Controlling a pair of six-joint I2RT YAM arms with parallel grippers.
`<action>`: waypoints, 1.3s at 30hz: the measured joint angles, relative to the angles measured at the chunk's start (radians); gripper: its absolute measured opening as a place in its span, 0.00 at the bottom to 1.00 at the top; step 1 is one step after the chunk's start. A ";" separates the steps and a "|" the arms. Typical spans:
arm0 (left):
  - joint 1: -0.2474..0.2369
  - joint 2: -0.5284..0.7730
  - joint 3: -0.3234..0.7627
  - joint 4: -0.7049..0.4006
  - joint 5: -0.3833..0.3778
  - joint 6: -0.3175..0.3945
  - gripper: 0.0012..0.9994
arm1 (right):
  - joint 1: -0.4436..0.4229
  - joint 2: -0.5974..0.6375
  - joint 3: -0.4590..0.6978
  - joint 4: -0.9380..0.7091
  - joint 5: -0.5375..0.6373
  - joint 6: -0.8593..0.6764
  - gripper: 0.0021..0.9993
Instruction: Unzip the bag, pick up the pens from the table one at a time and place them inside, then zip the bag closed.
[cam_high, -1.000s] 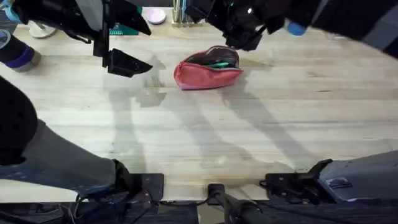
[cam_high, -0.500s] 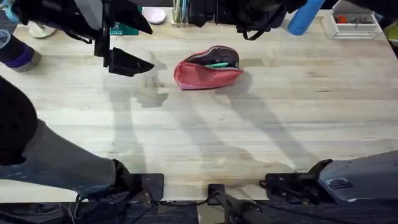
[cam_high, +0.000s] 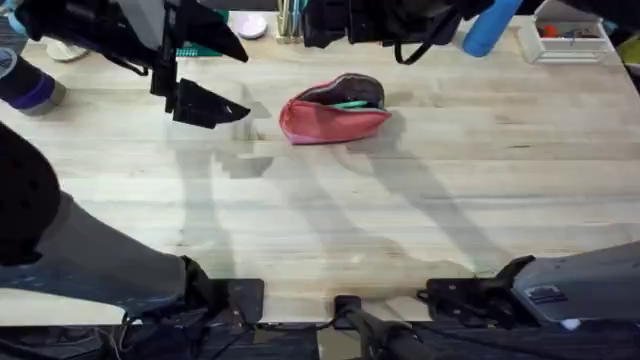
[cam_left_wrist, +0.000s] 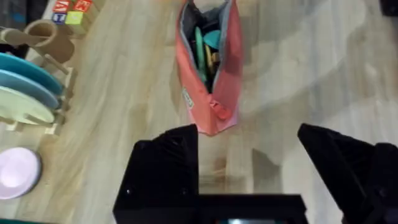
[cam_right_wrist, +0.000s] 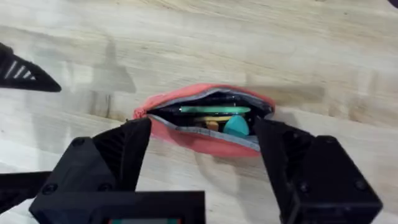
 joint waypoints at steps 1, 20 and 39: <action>0.000 0.000 0.000 -0.009 0.000 0.000 1.00 | 0.000 0.000 0.000 0.000 0.000 -0.005 1.00; 0.000 -0.213 -0.004 0.149 -0.044 -0.394 1.00 | -0.048 0.000 0.000 0.003 0.000 -0.030 1.00; 0.000 -0.548 -0.146 0.090 -0.185 -0.559 1.00 | -0.054 0.000 0.000 0.044 0.000 -0.038 1.00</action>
